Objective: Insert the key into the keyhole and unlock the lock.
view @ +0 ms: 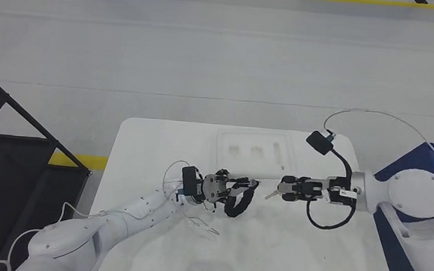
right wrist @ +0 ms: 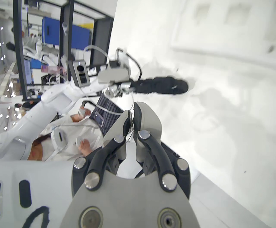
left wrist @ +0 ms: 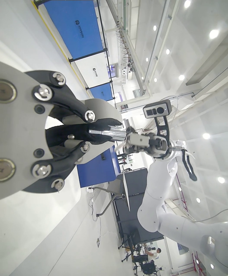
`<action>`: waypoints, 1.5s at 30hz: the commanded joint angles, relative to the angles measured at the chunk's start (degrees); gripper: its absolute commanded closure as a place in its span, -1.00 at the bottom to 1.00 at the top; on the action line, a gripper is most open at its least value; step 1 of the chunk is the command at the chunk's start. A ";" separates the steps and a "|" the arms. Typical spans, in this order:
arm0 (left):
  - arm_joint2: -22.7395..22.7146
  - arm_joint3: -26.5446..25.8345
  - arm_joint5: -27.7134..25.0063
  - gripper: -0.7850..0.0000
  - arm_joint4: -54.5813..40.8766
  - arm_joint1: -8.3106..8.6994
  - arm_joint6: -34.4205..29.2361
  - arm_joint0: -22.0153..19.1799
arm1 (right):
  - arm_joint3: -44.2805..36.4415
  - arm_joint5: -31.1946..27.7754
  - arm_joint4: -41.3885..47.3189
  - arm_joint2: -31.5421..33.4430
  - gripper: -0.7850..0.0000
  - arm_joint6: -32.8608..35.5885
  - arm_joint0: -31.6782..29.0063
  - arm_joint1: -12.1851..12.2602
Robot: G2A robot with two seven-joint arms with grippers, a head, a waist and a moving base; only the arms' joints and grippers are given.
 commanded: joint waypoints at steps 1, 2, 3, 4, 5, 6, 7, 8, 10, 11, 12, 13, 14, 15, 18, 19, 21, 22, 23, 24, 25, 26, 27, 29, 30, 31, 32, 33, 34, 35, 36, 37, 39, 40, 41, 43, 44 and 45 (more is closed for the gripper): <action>0.00 -0.35 -0.42 1.00 0.47 0.02 -0.42 -0.21 | 1.57 -0.76 0.41 -1.88 1.00 1.80 1.78 -0.22; 0.00 -0.60 -0.84 1.00 0.88 0.03 -0.84 -0.34 | 2.23 -1.08 0.80 -2.79 1.00 2.15 2.51 -0.36; 0.00 -0.81 -1.16 1.00 1.46 0.04 -1.17 -0.57 | 2.82 -1.29 1.10 -3.61 1.00 2.36 3.21 -0.50; 0.00 -1.00 -1.50 1.00 2.07 0.05 -1.50 -0.75 | 3.43 -1.57 1.72 -4.45 1.00 2.69 3.83 -0.66; 0.00 -1.24 -1.72 1.00 2.59 0.04 -1.73 -0.95 | 4.07 -1.86 2.29 -5.19 1.00 2.80 4.46 -0.82; 0.00 -1.50 -1.96 1.00 3.00 0.02 -1.97 -1.13 | 4.62 -2.07 2.46 -5.92 1.00 2.78 5.05 -0.97; 0.00 -1.82 -2.31 1.00 3.52 -0.01 -2.32 -1.30 | 5.07 -2.29 2.80 -6.65 1.00 2.83 5.58 -1.11; 0.00 -2.14 -2.67 1.00 4.07 -0.05 -2.68 -1.46 | 5.55 -2.57 3.35 -7.32 1.00 2.84 6.05 -1.27; 0.00 -2.42 -3.23 1.00 5.46 -0.16 -3.24 -1.80 | 6.33 -2.99 3.98 -8.49 1.00 2.78 6.94 -1.54; 0.00 -2.52 -3.34 1.00 5.69 -0.23 -3.35 -1.88 | 6.66 -3.20 4.40 -8.99 1.00 2.86 7.32 -1.66; 0.00 -2.51 -3.46 1.00 5.75 -0.31 -3.47 -1.93 | 6.96 -3.26 4.50 -9.40 1.00 2.79 7.71 -1.75; 0.00 -2.48 -3.57 1.00 5.89 -0.40 -3.57 -2.01 | 7.16 -3.31 4.58 -9.76 1.00 2.72 8.03 -1.83; 0.00 -2.44 -3.68 1.00 6.04 -0.48 -3.68 -2.04 | 7.37 -3.38 4.68 -10.04 1.00 2.69 8.31 -1.90; 0.00 -2.32 -3.91 1.00 6.28 -0.56 -3.92 -2.07 | 7.52 -3.44 4.71 -10.26 1.00 2.64 8.56 -1.94; 0.00 -2.06 -4.60 1.00 6.82 -0.80 -4.60 -2.02 | 7.54 -3.87 5.24 -10.55 1.00 2.59 9.03 -2.03; 0.00 -2.14 -4.95 1.00 6.94 -0.88 -4.96 -1.97 | 7.54 -4.08 5.37 -10.60 1.00 2.71 9.16 -2.04; 0.00 -2.33 -5.74 1.00 7.83 -1.01 -5.75 -2.04 | 7.55 -4.38 5.58 -10.78 1.00 2.92 9.40 -2.06; 0.00 -2.38 -5.98 1.00 8.19 -1.07 -5.98 -2.07 | 7.50 -4.58 5.66 -10.97 1.00 3.11 9.58 -2.09; 0.00 -2.45 -6.13 1.00 8.32 -1.13 -6.13 -2.07 | 7.48 -4.77 5.83 -11.19 1.00 3.29 9.75 -2.13; 0.00 -2.47 -6.21 1.00 8.37 -1.18 -6.22 -2.09 | 7.45 -5.02 5.95 -11.44 1.00 3.51 9.98 -2.18; 0.00 -2.38 -6.28 1.00 8.38 -1.22 -6.28 -2.14 | 7.52 -5.18 5.95 -11.66 1.00 3.64 10.22 -2.22; 0.00 -2.29 -6.32 1.00 8.34 -1.24 -6.33 -2.24 | 7.65 -5.23 5.96 -11.84 1.00 3.69 10.41 -2.25; 0.00 -2.07 -6.32 1.00 8.17 -1.26 -6.33 -2.32 | 7.78 -5.22 5.95 -11.98 1.00 3.70 10.57 -2.27; 0.00 -1.26 -6.36 1.00 7.77 -1.22 -6.36 -2.52 | 8.10 -4.93 5.34 -11.70 1.00 3.25 10.84 -2.20; 0.00 -0.75 -6.49 1.00 7.80 -1.19 -6.50 -2.65 | 8.11 -4.87 4.83 -11.17 1.00 2.68 10.89 -2.10; 0.00 -0.16 -6.77 1.00 7.92 -1.14 -6.78 -2.84 | 7.97 -4.75 4.24 -10.37 1.00 1.73 10.78 -1.95; 0.00 0.95 -7.26 1.00 8.25 -1.06 -7.27 -3.22 | 7.40 -4.69 3.18 -9.14 1.00 0.13 10.59 -1.75; -0.08 1.73 -7.69 1.00 8.36 -1.01 -7.71 -3.57 | 6.41 -4.53 1.96 -7.94 1.00 -1.20 10.11 -1.49; -0.31 2.30 -8.08 1.00 8.27 -0.98 -8.10 -3.85 | 5.17 -4.17 0.50 -6.61 1.00 -2.65 9.52 -1.22; -0.57 2.58 -8.41 1.00 8.40 -0.95 -8.43 -4.15 | 3.76 -3.44 -1.25 -5.30 1.00 -4.10 8.78 -0.92; -0.82 2.98 -8.76 1.00 9.05 -0.91 -8.85 -4.50 | 2.14 -2.53 -3.13 -4.08 1.00 -5.47 7.93 -0.63; -1.17 3.15 -8.69 1.00 9.60 -0.88 -9.31 -4.71 | 0.52 -1.59 -4.52 -3.06 1.00 -6.64 6.95 -0.39; -2.03 2.86 -8.04 1.00 10.00 -0.83 -11.13 -4.76 | -2.23 0.22 -6.65 -1.27 1.00 -8.39 5.12 0.01; -2.49 2.44 -7.40 1.00 10.11 -0.78 -12.33 -4.67 | -3.57 1.35 -7.92 -0.62 1.00 -9.07 4.29 0.19; -3.00 1.81 -6.78 1.00 10.08 -0.72 -13.28 -4.49 | -4.86 2.55 -9.40 -0.08 1.00 -9.51 3.61 0.37; -4.01 0.92 -5.30 1.00 10.24 -0.50 -15.84 -4.08 | -7.43 5.12 -12.02 0.58 1.00 -9.85 2.52 0.67; -4.53 0.30 -4.30 1.00 10.48 -0.36 -17.20 -3.87 | -8.48 6.31 -12.85 0.88 1.00 -10.15 2.07 0.77; -5.10 -0.39 -3.92 1.00 10.06 -0.21 -18.09 -3.42 | -9.38 7.52 -13.59 1.18 1.00 -10.56 1.65 0.85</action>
